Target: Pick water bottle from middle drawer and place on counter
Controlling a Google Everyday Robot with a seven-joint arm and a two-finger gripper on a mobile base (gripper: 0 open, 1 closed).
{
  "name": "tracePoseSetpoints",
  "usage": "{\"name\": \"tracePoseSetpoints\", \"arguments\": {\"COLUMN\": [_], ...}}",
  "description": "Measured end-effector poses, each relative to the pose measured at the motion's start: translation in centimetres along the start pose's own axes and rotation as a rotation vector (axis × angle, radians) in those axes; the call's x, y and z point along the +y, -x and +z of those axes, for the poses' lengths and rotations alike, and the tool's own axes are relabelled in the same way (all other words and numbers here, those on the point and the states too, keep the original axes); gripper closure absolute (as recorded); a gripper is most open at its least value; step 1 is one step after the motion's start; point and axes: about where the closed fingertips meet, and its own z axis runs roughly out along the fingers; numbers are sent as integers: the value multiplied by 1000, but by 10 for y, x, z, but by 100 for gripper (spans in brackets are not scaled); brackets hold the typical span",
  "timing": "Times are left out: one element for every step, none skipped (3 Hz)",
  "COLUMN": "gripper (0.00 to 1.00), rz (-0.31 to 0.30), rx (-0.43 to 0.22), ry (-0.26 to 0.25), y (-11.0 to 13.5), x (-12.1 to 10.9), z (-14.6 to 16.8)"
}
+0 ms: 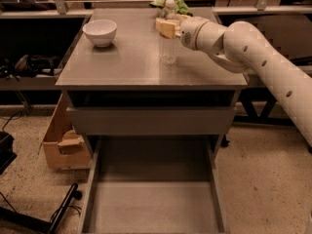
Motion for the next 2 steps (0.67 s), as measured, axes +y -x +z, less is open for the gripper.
{"name": "tracePoseSetpoints", "arguments": {"gripper": [59,38], "rz": [0,0], "rx": [0,0], "ry": [0,0], "y": [0,0], "x": [0,0], "z": [0,0]}}
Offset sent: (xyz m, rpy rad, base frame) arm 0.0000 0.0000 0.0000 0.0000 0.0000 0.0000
